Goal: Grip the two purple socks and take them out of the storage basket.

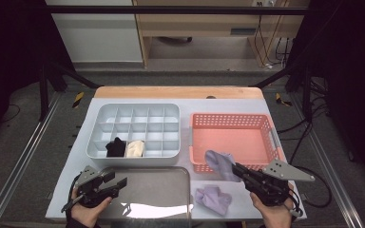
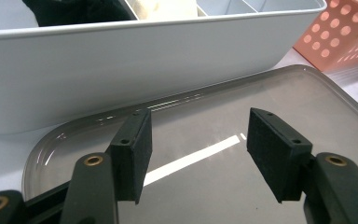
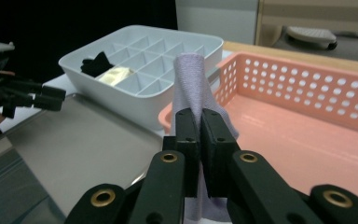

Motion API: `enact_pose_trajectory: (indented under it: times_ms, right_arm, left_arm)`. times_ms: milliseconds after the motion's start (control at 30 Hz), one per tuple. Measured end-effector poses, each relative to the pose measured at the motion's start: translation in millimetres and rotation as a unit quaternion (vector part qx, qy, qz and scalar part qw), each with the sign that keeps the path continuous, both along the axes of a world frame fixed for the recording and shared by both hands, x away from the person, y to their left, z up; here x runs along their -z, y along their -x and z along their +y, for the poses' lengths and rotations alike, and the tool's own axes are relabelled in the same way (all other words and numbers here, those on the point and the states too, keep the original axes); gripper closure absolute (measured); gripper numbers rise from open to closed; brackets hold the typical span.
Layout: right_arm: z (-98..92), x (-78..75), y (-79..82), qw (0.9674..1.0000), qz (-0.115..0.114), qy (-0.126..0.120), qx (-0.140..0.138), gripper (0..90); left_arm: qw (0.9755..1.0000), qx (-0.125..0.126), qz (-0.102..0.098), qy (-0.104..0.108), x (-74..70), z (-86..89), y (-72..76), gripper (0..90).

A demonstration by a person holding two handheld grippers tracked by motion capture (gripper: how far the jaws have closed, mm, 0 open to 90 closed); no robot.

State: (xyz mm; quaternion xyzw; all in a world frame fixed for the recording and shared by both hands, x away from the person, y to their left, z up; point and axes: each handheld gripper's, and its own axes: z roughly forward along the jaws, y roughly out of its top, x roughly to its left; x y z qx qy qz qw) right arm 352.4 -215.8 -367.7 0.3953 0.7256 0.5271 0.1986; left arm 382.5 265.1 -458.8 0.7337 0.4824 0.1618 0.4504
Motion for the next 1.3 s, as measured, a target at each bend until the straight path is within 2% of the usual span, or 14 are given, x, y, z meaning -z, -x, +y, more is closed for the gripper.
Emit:
enact_pose_trajectory:
  times_ms: [167, 433, 533, 567, 600, 700, 733, 800, 867, 967, 1000, 1033, 1200, 1300]
  right_arm:
    - [-3.4, 15.0, 6.4, 0.9998, 0.019, 0.008, -0.006, 86.9]
    - [-13.2, 38.3, 5.6, 0.9977, 0.063, 0.021, 0.009, 86.9]
    - [-20.1, 52.6, 1.1, 0.9947, 0.096, 0.027, 0.026, 86.8]
    - [-20.1, 52.6, 1.1, 0.9947, 0.096, 0.027, 0.026, 86.8]
    - [-22.8, 58.6, -1.8, 0.9926, 0.110, 0.035, 0.037, 86.1]
    - [-27.2, 68.3, -8.3, 0.9891, 0.118, 0.059, 0.067, 84.5]
    - [-27.2, 68.3, -8.3, 0.9891, 0.118, 0.059, 0.067, 84.5]
    - [-30.4, 78.0, -14.0, 0.9851, 0.135, 0.069, 0.081, 84.1]
    - [-30.4, 80.8, -15.8, 0.9839, 0.137, 0.078, 0.086, 84.0]
    - [-27.4, 91.7, -23.6, 0.9770, 0.147, 0.112, 0.107, 82.7]
    - [-27.4, 91.7, -23.6, 0.9770, 0.147, 0.112, 0.107, 82.7]
    - [-26.4, 95.8, -27.2, 0.9721, 0.154, 0.131, 0.119, 82.0]
    - [-27.9, 101.8, -31.5, 0.9689, 0.155, 0.143, 0.129, 77.7]
    - [-28.3, 101.8, -31.8, 0.9701, 0.153, 0.137, 0.130, 72.6]
  left_arm:
    - [1.0000, -0.001, 0.001, 0.000, 0.1, -0.1, 0.1, 39.9]
    - [1.0000, 0.000, 0.000, 0.000, -0.1, -0.2, 0.1, 40.0]
    - [1.0000, 0.000, 0.000, -0.001, 0.0, -0.2, 0.1, 40.0]
    - [1.0000, 0.000, 0.000, -0.001, 0.0, -0.2, 0.1, 40.0]
    - [1.0000, 0.000, 0.000, -0.001, 0.0, -0.4, 0.2, 40.0]
    - [1.0000, 0.002, -0.001, 0.000, -0.3, -0.6, 0.5, 40.0]
    - [1.0000, 0.002, -0.001, 0.000, -0.3, -0.6, 0.5, 40.0]
    - [1.0000, 0.002, -0.002, 0.000, -0.4, -0.5, 0.6, 40.0]
    - [1.0000, 0.003, -0.001, -0.001, -0.3, -1.0, 0.3, 40.0]
    - [1.0000, 0.005, -0.002, -0.001, -0.8, -1.9, 0.6, 40.0]
    - [1.0000, 0.005, -0.002, -0.001, -0.8, -1.9, 0.6, 40.0]
    - [1.0000, 0.004, -0.003, 0.000, -1.3, -1.8, 0.8, 40.0]
    - [1.0000, 0.004, -0.001, 0.002, -1.1, -1.9, 0.0, 40.1]
    - [1.0000, 0.004, -0.003, 0.002, -2.0, -3.3, 0.3, 40.8]
